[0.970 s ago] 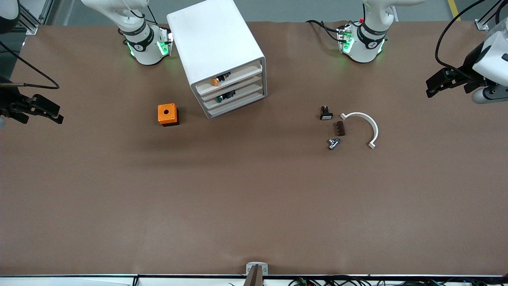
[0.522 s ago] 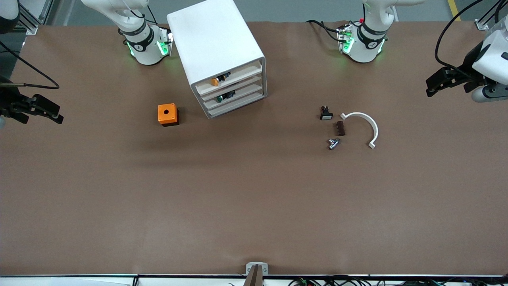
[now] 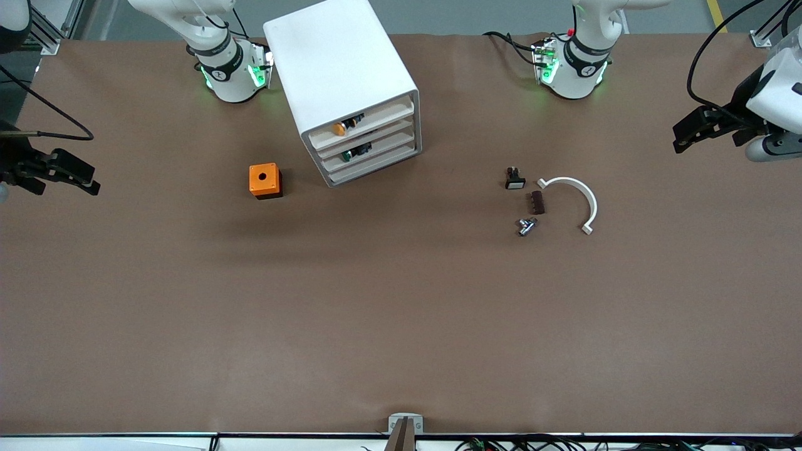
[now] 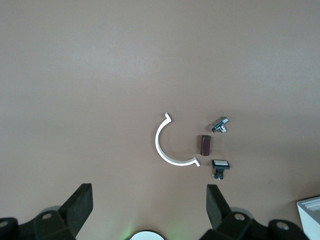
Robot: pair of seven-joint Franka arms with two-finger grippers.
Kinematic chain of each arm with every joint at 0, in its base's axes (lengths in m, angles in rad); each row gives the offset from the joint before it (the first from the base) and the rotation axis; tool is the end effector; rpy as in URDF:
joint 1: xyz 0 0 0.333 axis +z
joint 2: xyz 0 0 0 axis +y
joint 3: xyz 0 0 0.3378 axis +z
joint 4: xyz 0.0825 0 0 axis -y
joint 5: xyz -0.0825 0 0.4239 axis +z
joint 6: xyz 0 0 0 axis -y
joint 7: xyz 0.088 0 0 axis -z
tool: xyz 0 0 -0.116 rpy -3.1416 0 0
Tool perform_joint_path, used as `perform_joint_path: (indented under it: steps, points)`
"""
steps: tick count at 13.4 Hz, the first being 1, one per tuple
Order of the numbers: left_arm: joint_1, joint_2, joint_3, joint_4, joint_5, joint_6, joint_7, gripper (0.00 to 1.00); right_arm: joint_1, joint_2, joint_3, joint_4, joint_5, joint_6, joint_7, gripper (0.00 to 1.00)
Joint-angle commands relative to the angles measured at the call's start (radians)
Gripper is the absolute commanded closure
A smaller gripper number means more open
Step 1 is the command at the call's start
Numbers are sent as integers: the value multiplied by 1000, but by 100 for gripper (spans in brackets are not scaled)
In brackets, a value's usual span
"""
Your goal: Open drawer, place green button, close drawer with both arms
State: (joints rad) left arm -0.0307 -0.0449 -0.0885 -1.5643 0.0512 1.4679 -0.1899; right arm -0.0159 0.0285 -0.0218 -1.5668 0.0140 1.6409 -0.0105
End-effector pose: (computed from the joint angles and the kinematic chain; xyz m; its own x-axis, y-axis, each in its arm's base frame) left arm 0.5649 -0.0625 0.6580 0.9963 0.0760 -0.0402 0.0733 -0.9953 -0.0638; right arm 0.6107 -0.0213 0.6285 0.9986 -0.0281 0.0457 -0.0275 -0.9995 -0.0129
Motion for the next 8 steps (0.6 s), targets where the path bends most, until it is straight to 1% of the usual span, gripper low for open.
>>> perform_joint_path:
  steps: [1,8]
  points:
    - [-12,-12,4,-11,1,0,20,0,-18,-21,16,-19,-19,5,-8,0]
    - [-11,-7,3,-5,-1,-4,20,0,-16,-21,16,-19,-19,8,-8,0]
